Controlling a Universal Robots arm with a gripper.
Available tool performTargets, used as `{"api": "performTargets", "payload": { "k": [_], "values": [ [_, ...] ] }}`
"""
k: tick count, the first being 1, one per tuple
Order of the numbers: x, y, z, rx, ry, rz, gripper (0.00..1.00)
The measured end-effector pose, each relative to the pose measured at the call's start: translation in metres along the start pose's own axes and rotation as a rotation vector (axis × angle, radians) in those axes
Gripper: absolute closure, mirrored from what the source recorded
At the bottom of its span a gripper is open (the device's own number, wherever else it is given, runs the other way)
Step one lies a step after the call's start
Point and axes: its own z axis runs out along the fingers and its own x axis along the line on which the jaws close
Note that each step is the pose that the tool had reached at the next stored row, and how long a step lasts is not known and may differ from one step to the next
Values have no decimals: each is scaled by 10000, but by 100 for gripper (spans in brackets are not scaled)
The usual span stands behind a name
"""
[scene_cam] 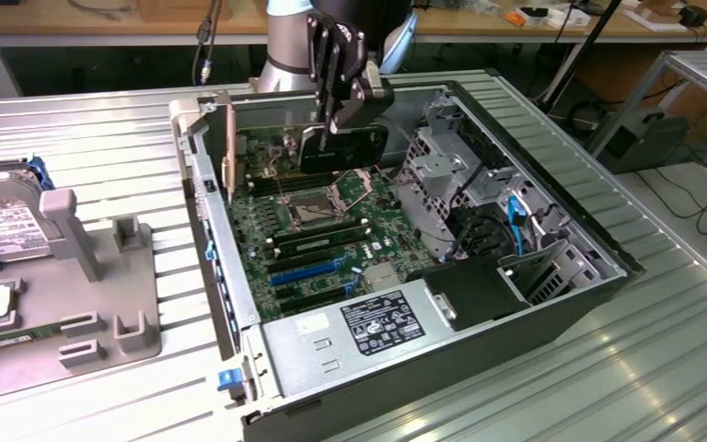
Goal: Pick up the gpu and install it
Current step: 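Insert the gpu into the slot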
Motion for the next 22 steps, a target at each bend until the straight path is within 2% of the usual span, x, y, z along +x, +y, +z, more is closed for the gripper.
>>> {"api": "performTargets", "payload": {
  "k": [10, 18, 22],
  "values": [
    [2, -60, 9, -1, 1, 0, 73],
    [11, -78, 16, -1, 2, 1, 73],
    [12, -80, 50, 0, 2, 0, 73]
  ]
}}
